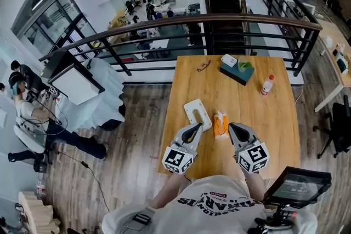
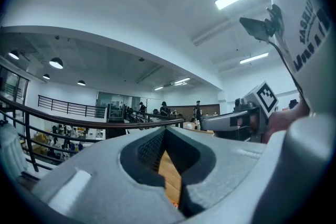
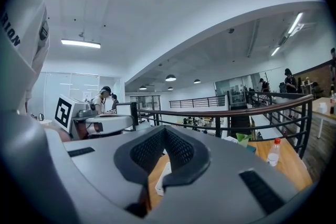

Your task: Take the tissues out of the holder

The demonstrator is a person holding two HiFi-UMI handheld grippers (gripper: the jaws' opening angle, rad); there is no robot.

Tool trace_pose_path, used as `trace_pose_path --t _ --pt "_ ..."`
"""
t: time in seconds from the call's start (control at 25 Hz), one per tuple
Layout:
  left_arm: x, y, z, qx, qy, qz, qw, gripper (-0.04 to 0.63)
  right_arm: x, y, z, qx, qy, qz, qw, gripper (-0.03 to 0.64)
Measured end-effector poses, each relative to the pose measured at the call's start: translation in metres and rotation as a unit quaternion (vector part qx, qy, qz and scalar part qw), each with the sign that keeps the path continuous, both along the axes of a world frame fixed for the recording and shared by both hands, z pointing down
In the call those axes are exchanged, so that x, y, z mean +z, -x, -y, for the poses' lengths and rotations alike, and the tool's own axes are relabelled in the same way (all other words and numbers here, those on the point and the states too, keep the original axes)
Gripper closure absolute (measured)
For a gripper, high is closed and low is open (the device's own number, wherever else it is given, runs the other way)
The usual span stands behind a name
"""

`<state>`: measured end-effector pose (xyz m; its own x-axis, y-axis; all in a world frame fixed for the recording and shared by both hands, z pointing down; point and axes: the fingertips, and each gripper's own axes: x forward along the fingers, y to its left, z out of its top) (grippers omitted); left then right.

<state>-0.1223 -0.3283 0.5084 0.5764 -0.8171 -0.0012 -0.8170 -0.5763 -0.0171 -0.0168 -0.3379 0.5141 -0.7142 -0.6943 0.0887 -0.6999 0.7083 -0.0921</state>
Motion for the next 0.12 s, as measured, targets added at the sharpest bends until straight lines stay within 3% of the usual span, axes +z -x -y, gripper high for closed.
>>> trace_pose_path --t 0.12 --pt "0.0052 0.0031 0.0027 -0.001 0.001 -0.001 1.0000 0.592 0.0051 0.0020 0.0025 -0.001 -0.001 0.000 1.000 0.609"
